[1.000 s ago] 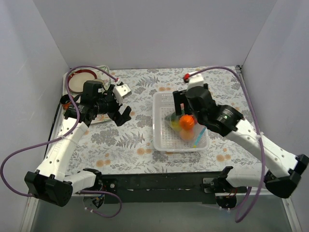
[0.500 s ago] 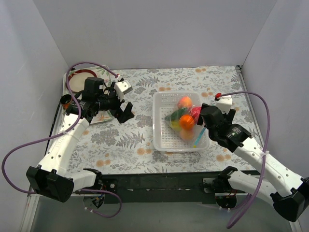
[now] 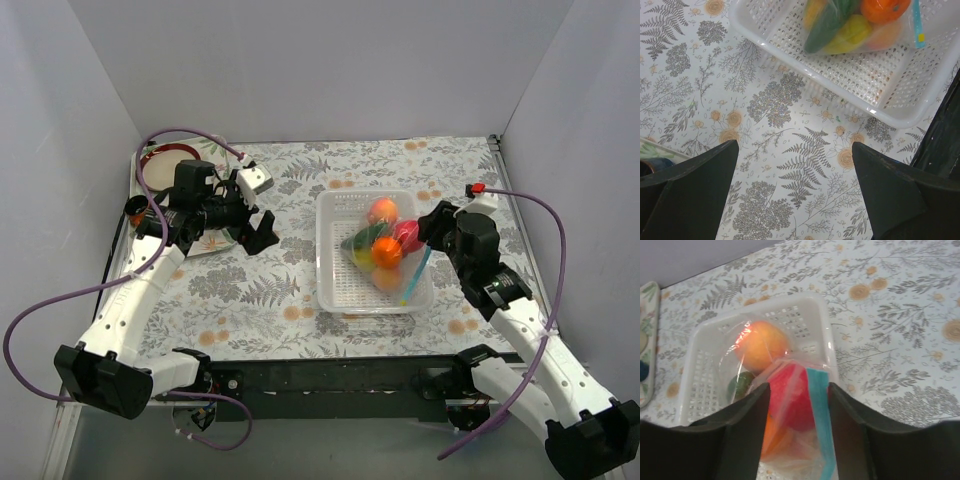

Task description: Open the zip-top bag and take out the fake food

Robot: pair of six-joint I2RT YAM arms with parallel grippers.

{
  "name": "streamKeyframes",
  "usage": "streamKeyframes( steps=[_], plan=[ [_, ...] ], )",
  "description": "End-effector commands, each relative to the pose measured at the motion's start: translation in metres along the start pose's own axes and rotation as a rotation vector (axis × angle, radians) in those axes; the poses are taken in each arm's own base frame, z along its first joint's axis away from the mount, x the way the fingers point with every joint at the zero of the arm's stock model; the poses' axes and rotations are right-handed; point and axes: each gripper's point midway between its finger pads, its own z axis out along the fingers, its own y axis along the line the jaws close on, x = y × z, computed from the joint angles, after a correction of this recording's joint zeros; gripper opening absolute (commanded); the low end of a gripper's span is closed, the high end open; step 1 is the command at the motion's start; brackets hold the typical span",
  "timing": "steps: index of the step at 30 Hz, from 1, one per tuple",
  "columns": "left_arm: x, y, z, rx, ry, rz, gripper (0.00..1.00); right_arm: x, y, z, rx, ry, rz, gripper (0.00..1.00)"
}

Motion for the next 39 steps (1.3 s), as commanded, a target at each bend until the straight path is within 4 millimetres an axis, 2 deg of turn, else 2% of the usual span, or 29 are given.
streamKeyframes(
  steps=[1, 2, 3, 5, 7, 8, 10, 11, 13, 14, 15, 16, 17, 18, 19, 20, 21, 23, 24, 25, 26, 27, 28, 29, 30, 31, 32, 35, 39],
  plan=[
    [-0.006, -0.006, -0.008, -0.001, -0.034, 0.016, 0.98, -0.011, 0.033, 0.006, -0.181, -0.012, 0.018, 0.5],
    [-0.006, -0.006, -0.008, -0.004, -0.035, 0.017, 0.98, -0.011, 0.033, 0.007, -0.178, -0.008, 0.021, 0.43],
    [-0.006, -0.006, -0.008, -0.006, -0.035, 0.019, 0.98, -0.012, 0.03, 0.008, -0.171, -0.006, 0.025, 0.25],
    [-0.005, -0.004, -0.008, -0.012, -0.033, 0.016, 0.98, -0.019, 0.031, 0.007, -0.163, -0.017, 0.031, 0.03],
    [-0.006, -0.003, -0.007, -0.018, -0.036, 0.012, 0.98, -0.025, 0.036, 0.006, -0.183, -0.02, 0.021, 0.01],
    [-0.007, -0.003, -0.007, -0.019, -0.038, 0.011, 0.98, -0.04, 0.046, 0.002, -0.214, -0.047, 0.021, 0.01],
    [-0.011, -0.003, -0.008, -0.018, -0.048, 0.009, 0.98, -0.055, 0.06, -0.001, -0.267, -0.067, 0.003, 0.01],
    [-0.013, -0.003, -0.009, -0.019, -0.054, 0.008, 0.98, -0.073, 0.073, -0.004, -0.306, -0.092, -0.003, 0.01],
    [-0.018, -0.005, -0.01, -0.012, -0.067, -0.001, 0.98, -0.095, 0.094, -0.011, -0.388, -0.12, -0.012, 0.01],
    [-0.021, -0.006, -0.011, -0.004, -0.076, -0.002, 0.98, -0.101, 0.101, -0.007, -0.405, -0.122, -0.017, 0.01],
    [-0.026, -0.008, -0.013, 0.0, -0.09, 0.001, 0.98, -0.127, 0.12, -0.019, -0.476, -0.167, -0.018, 0.01],
    [-0.029, -0.01, -0.014, 0.011, -0.102, -0.002, 0.98, -0.133, 0.136, -0.026, -0.555, -0.158, -0.031, 0.01],
    [-0.035, -0.018, -0.018, 0.041, -0.133, 0.012, 0.98, -0.136, 0.147, -0.021, -0.589, -0.137, -0.031, 0.01],
    [-0.037, -0.023, -0.019, 0.063, -0.15, 0.032, 0.98, -0.158, 0.162, -0.031, -0.644, -0.169, -0.033, 0.01],
    [-0.039, -0.027, -0.021, 0.078, -0.167, 0.062, 0.98, -0.162, 0.177, -0.039, -0.715, -0.153, -0.041, 0.01],
    [-0.045, -0.039, -0.03, 0.109, -0.207, 0.098, 0.98, -0.161, 0.186, -0.031, -0.739, -0.127, -0.04, 0.01],
    [-0.05, -0.042, -0.034, 0.112, -0.238, 0.13, 0.98, -0.172, 0.203, -0.044, -0.803, -0.141, -0.051, 0.01],
    [-0.059, -0.05, -0.045, 0.11, -0.295, 0.178, 0.98, -0.167, 0.218, -0.042, -0.836, -0.115, -0.066, 0.01],
    [-0.073, -0.055, -0.059, 0.085, -0.37, 0.241, 0.98, -0.168, 0.234, -0.053, -0.881, -0.12, -0.091, 0.01],
    [-0.08, -0.057, -0.065, 0.068, -0.408, 0.263, 0.98, -0.166, 0.242, -0.055, -0.9, -0.11, -0.101, 0.01],
    [-0.088, -0.06, -0.074, 0.051, -0.45, 0.278, 0.98, -0.157, 0.251, -0.051, -0.915, -0.082, -0.113, 0.01],
    [-0.101, -0.065, -0.087, 0.025, -0.519, 0.333, 0.98, -0.146, 0.265, -0.059, -0.957, -0.051, -0.133, 0.01],
    [-0.102, -0.069, -0.09, 0.025, -0.539, 0.35, 0.98, -0.147, 0.275, -0.065, -0.984, -0.051, -0.142, 0.01],
    [-0.104, -0.072, -0.095, 0.022, -0.559, 0.371, 0.98, -0.133, 0.291, -0.07, -1.025, -0.017, -0.154, 0.01],
    [-0.108, -0.078, -0.102, 0.021, -0.59, 0.401, 0.98, -0.127, 0.299, -0.073, -1.042, -0.001, -0.162, 0.01],
    [-0.106, -0.079, -0.102, 0.024, -0.594, 0.406, 0.98, -0.124, 0.309, -0.073, -1.061, 0.005, -0.176, 0.01],
    [-0.107, -0.081, -0.105, 0.02, -0.606, 0.415, 0.98, -0.115, 0.321, -0.082, -1.097, 0.027, -0.186, 0.01],
    [-0.1, -0.086, -0.108, 0.005, -0.616, 0.458, 0.98, -0.1, 0.343, -0.09, -1.146, 0.062, -0.219, 0.01],
    [-0.081, -0.084, -0.105, -0.026, -0.564, 0.513, 0.98, -0.078, 0.359, -0.088, -1.182, 0.117, -0.249, 0.01]
  ],
)
